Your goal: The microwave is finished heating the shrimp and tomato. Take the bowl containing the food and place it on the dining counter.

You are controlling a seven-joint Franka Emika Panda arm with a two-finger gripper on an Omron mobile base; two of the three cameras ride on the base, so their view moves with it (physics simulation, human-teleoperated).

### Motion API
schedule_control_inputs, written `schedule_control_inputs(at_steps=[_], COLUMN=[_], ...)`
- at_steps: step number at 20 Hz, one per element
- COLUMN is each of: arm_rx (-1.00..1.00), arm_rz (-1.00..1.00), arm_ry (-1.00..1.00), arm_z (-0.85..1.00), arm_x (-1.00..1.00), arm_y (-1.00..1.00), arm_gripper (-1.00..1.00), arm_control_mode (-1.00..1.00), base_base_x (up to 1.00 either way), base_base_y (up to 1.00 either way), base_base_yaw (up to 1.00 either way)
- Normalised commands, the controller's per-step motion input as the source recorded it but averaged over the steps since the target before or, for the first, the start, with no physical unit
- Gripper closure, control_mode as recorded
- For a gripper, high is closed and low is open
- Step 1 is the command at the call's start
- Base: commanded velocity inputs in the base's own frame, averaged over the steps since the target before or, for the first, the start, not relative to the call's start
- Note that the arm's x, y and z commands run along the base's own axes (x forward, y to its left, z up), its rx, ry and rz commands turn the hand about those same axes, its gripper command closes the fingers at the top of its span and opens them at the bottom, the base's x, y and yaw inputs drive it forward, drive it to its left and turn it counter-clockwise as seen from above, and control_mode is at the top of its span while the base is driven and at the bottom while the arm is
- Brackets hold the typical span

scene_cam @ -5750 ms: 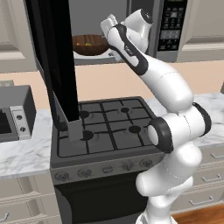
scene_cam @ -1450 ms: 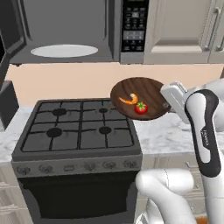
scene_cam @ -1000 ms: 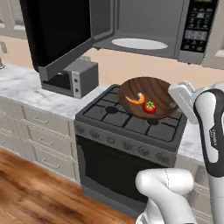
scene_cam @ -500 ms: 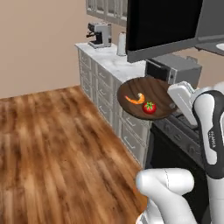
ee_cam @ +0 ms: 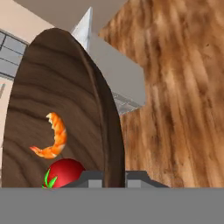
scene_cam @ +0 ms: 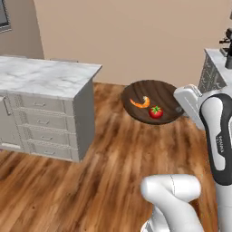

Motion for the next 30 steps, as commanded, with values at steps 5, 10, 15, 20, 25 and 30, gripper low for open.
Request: schedule_control_inputs(at_steps=[5,10,15,20,25,30], arm_rx=[0.00,0.00,0.00,0.00,0.00,0.00], arm_rz=[0.00,0.00,0.00,0.00,0.00,0.00], arm_ry=[0.00,0.00,0.00,0.00,0.00,0.00], arm_z=[0.00,0.00,0.00,0.00,0.00,0.00], arm_x=[0.00,0.00,0.00,0.00,0.00,0.00], arm_y=[0.00,0.00,0.00,0.00,0.00,0.00], arm_gripper=[1.00,1.00,1.00,1.00,1.00,1.00], arm_control_mode=[1.00,1.00,1.00,1.00,1.00,1.00], base_base_x=[0.59,1.00,1.00,1.00,1.00,1.00], base_base_y=[0.79,0.93,1.00,1.00,1.00,1.00], base_base_yaw=[0.61,0.11,-0.11,-0.30,-0.40,-0.46])
